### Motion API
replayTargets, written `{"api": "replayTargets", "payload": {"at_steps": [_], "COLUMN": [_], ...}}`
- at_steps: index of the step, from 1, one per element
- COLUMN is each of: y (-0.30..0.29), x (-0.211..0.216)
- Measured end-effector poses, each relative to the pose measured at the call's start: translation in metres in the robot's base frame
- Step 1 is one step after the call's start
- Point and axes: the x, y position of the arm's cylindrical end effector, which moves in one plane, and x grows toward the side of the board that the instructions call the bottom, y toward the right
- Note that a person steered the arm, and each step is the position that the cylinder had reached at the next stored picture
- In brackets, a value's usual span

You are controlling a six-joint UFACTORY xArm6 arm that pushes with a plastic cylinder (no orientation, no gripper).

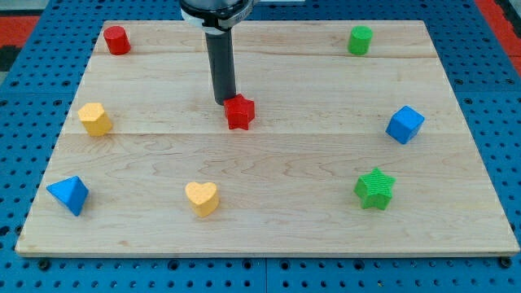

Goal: Move red circle to the top right of red star

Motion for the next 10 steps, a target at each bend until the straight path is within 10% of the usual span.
{"api": "replayTargets", "payload": {"at_steps": [3, 6, 10], "y": [-0.251, -0.248, -0.15], "x": [-0.061, -0.139, -0.123]}}
